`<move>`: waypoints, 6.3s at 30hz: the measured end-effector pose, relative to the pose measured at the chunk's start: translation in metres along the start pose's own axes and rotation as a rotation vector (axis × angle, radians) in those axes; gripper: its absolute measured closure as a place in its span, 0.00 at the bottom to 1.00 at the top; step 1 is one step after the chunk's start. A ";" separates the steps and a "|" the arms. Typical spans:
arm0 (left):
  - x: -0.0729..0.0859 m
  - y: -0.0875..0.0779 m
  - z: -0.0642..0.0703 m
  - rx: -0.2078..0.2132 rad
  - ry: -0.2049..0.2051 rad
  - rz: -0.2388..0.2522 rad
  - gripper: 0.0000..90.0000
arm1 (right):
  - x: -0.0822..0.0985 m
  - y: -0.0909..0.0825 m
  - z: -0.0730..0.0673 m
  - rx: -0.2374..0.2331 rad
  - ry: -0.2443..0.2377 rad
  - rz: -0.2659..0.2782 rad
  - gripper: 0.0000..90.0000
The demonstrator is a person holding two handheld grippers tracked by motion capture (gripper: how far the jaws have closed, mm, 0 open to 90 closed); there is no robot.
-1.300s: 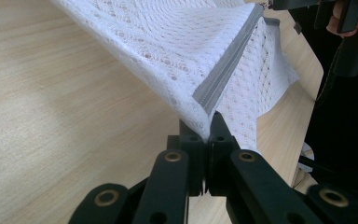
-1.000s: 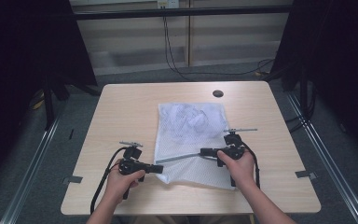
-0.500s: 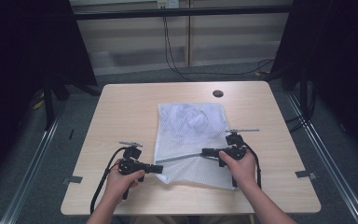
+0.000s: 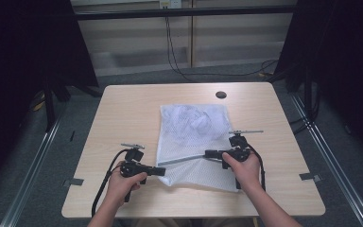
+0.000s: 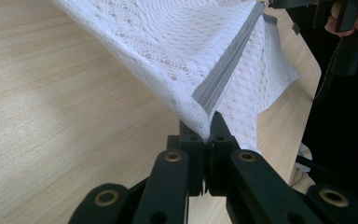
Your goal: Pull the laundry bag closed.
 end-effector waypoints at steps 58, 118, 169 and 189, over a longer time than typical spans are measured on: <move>0.000 -0.005 -0.001 0.007 -0.011 0.010 0.98 | -0.003 -0.009 0.003 -0.014 0.013 0.001 0.97; 0.005 -0.012 -0.004 0.001 -0.024 0.018 0.98 | 0.000 -0.022 0.014 -0.009 0.020 0.007 0.97; 0.007 -0.014 -0.005 0.001 -0.034 0.015 0.98 | 0.002 -0.045 0.033 0.017 0.047 0.028 0.97; 0.007 -0.015 -0.005 -0.002 -0.050 0.018 0.98 | 0.002 -0.045 0.034 0.028 0.041 0.025 0.97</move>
Point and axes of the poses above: each handheld gripper's, and its own axes: y roughly forward along the jaws, x roughly out of its underside, z roughly to its right, the point moved 9 cm from there along y, roughly forward along the jaws, and after that the axes turned 4 degrees about -x, right-handed, at the moved point
